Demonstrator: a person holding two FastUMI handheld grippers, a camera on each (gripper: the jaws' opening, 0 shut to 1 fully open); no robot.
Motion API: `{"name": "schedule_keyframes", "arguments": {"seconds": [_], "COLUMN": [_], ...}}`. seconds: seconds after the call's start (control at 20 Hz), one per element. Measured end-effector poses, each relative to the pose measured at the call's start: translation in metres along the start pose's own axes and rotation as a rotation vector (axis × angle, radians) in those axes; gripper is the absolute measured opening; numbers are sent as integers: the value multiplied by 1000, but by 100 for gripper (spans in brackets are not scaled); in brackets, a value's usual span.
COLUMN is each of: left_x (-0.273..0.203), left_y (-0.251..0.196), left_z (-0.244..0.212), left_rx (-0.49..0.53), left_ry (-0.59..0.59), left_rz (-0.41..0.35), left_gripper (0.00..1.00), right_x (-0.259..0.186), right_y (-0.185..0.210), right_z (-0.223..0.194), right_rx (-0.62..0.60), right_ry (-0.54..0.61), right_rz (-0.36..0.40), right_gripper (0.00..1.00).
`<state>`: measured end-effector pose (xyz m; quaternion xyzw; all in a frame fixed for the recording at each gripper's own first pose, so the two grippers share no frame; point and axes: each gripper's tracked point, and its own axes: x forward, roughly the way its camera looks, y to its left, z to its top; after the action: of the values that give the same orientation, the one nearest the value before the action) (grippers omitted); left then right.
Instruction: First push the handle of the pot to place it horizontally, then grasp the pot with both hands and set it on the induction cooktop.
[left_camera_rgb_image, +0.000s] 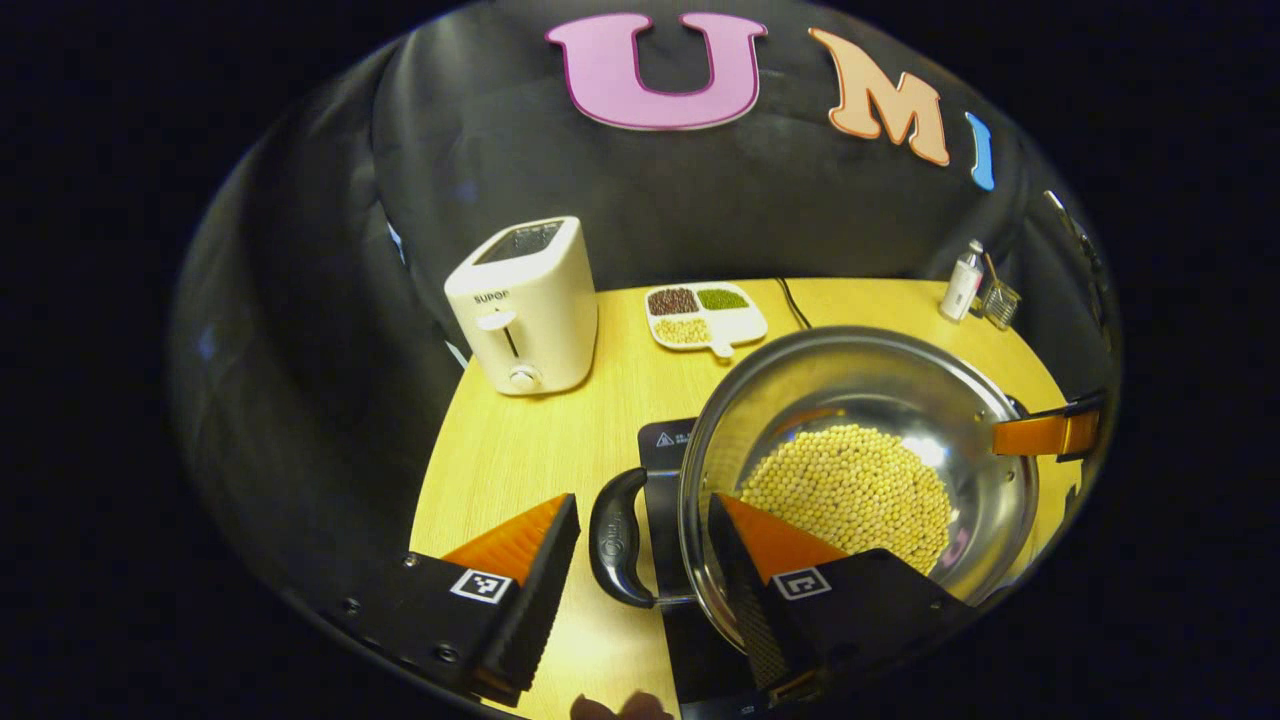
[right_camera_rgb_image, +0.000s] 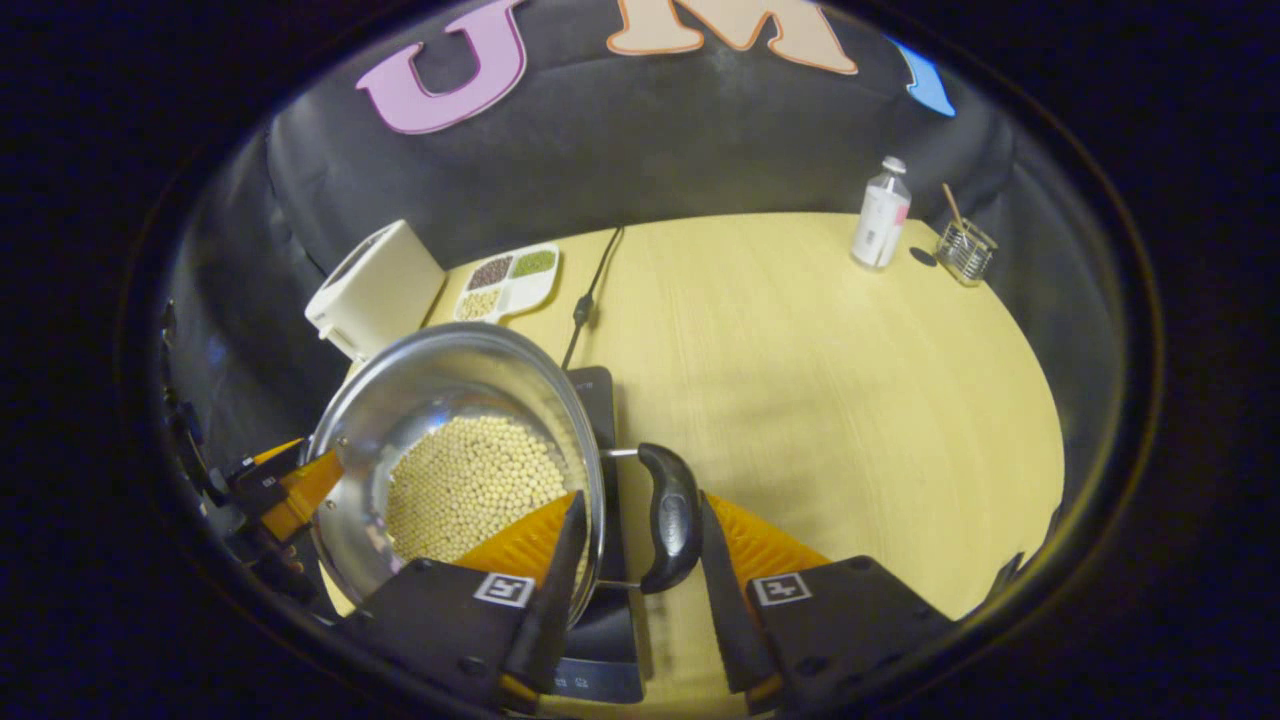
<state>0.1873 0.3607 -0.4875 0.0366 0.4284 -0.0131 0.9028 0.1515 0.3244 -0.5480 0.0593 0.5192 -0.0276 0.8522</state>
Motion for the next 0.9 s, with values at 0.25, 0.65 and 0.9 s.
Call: {"name": "schedule_keyframes", "arguments": {"seconds": [0.25,0.65,0.9], "left_x": [-26,-131,-202], "left_y": [4,-56,-128], "left_z": [14,91,122], "left_rx": [25,48,-70], "left_ry": [-34,-252,-382], "left_rz": [79,219,223], "left_gripper": [82,81,90], "right_x": [-20,-108,-186], "right_y": [0,-79,-129], "right_z": [12,87,118], "right_rx": [-5,-18,-111], "right_ry": [-53,-306,-489], "right_rz": [72,142,168], "right_gripper": [94,99,99]}}
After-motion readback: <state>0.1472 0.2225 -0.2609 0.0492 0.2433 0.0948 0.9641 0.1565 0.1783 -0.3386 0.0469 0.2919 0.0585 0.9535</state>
